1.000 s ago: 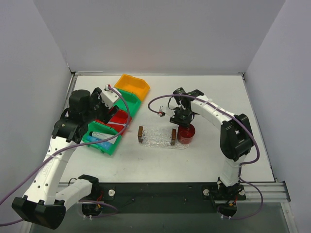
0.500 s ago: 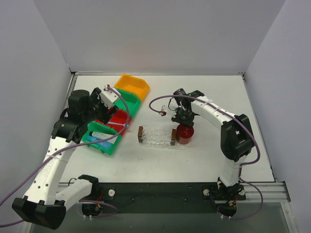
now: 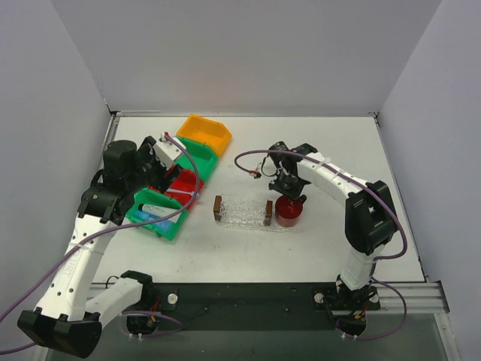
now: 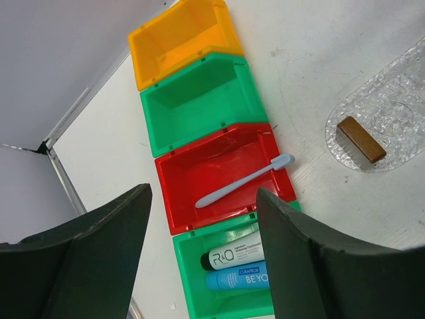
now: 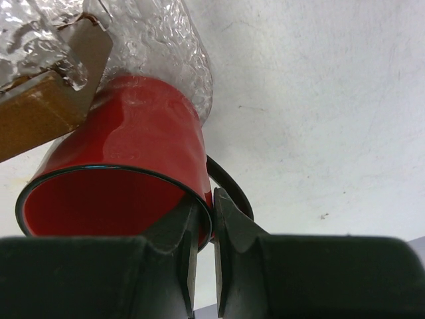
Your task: Prepare toiletry sets of a toothbrush and toothpaste on the tray
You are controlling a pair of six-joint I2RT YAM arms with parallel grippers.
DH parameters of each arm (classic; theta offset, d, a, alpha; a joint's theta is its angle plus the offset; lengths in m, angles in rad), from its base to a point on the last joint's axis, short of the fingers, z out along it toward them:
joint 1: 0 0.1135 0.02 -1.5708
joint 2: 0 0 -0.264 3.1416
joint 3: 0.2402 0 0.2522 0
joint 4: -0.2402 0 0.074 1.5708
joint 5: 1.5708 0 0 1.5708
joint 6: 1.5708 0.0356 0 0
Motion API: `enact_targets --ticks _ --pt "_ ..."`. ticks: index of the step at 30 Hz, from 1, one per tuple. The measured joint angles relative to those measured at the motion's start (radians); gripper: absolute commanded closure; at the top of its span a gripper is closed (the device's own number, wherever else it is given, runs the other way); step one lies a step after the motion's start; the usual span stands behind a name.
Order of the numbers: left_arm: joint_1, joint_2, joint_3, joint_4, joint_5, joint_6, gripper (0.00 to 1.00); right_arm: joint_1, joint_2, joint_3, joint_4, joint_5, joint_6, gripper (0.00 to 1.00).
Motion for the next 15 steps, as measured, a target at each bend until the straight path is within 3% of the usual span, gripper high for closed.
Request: enact_targets --ticks 15 --pt "0.001 -0.023 0.000 -0.012 0.023 0.000 0.25 0.000 -0.007 -0.001 -0.053 0.053 0.302 1.00"
